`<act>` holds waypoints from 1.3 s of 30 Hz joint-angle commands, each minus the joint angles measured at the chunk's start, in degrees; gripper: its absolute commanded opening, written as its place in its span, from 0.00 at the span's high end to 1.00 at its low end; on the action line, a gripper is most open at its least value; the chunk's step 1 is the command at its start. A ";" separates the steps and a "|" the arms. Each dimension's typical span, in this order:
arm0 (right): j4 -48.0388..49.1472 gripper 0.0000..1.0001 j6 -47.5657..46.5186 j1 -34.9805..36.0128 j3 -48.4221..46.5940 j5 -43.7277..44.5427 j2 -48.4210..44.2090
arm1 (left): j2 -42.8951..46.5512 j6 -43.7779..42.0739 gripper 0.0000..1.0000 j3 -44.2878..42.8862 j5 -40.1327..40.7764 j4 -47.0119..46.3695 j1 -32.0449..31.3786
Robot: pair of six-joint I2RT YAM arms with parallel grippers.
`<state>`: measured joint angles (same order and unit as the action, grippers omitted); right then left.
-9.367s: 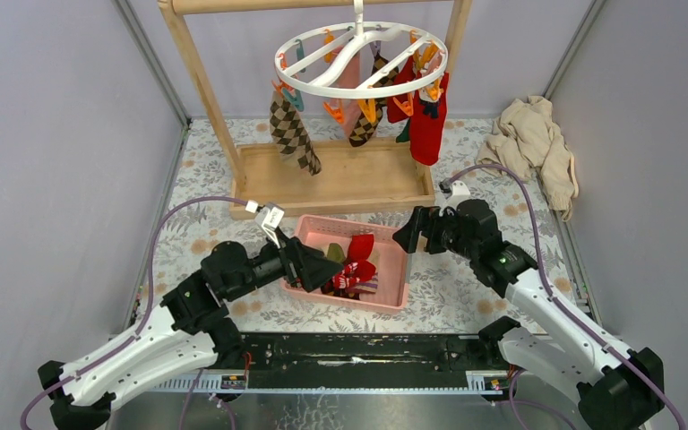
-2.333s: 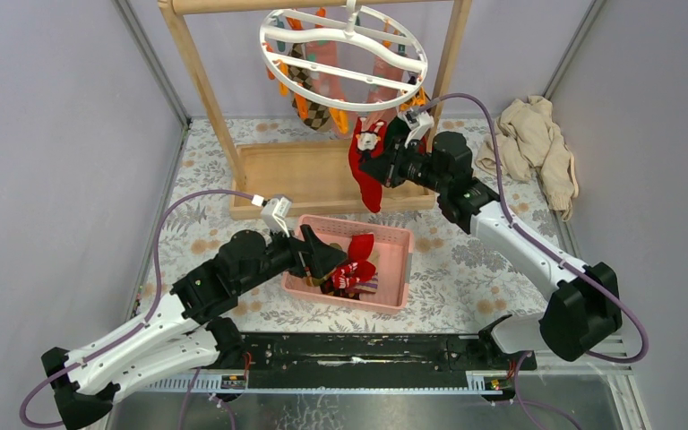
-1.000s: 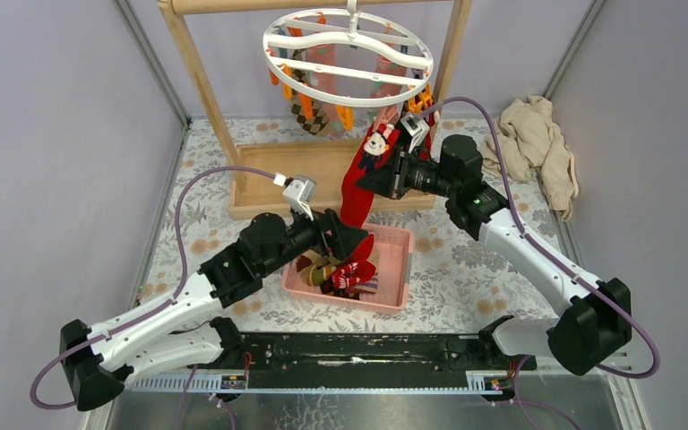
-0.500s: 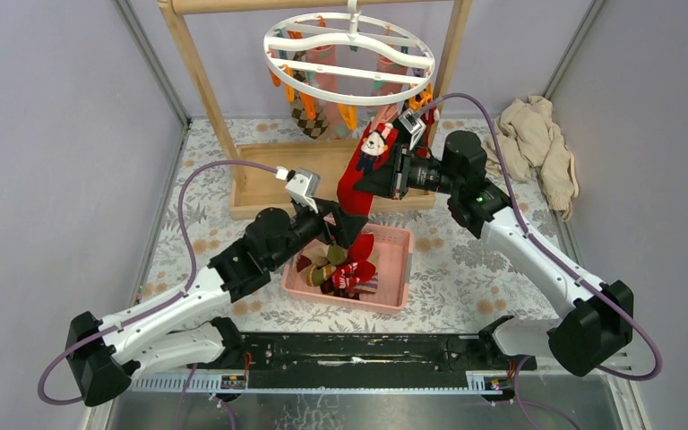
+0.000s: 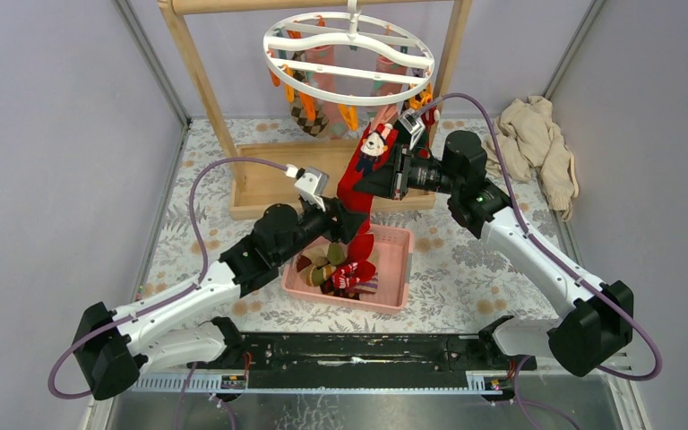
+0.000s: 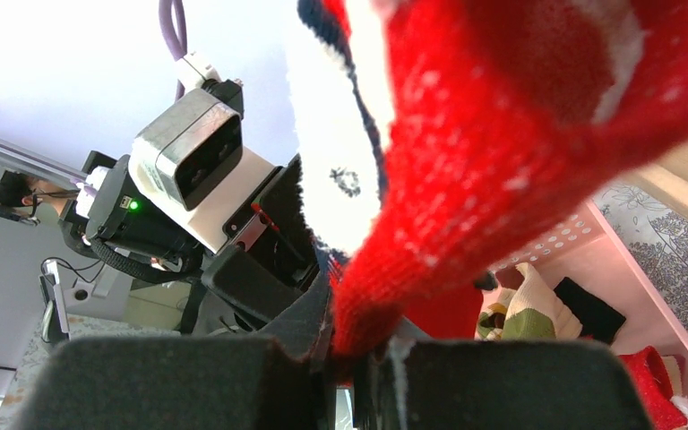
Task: Remove the socks clipped to the hanger
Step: Remove the sock from the hanger.
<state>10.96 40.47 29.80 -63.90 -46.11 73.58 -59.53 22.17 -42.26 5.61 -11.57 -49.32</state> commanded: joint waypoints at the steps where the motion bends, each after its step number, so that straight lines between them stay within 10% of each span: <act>1: 2.48 0.94 0.68 0.42 -1.77 -0.46 -1.17 | -0.49 -0.90 0.40 -2.38 -3.91 -4.29 0.61; 10: -0.63 0.86 -2.07 0.43 -1.39 2.51 -1.23 | -0.59 -0.83 0.83 -5.40 -8.20 -0.15 0.72; 20: -10.17 0.28 -9.21 0.39 -1.11 13.94 -5.12 | 0.54 -1.35 0.83 -8.19 -7.85 3.78 0.83; 39: -7.84 0.23 -18.55 0.34 -6.37 36.51 -13.31 | -1.73 -1.43 0.83 -10.54 -9.86 5.52 0.93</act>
<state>-4.64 24.16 29.95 -66.87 -15.22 59.27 -61.80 21.65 -50.46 -2.87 -6.00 -48.69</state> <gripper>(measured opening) 0.790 0.167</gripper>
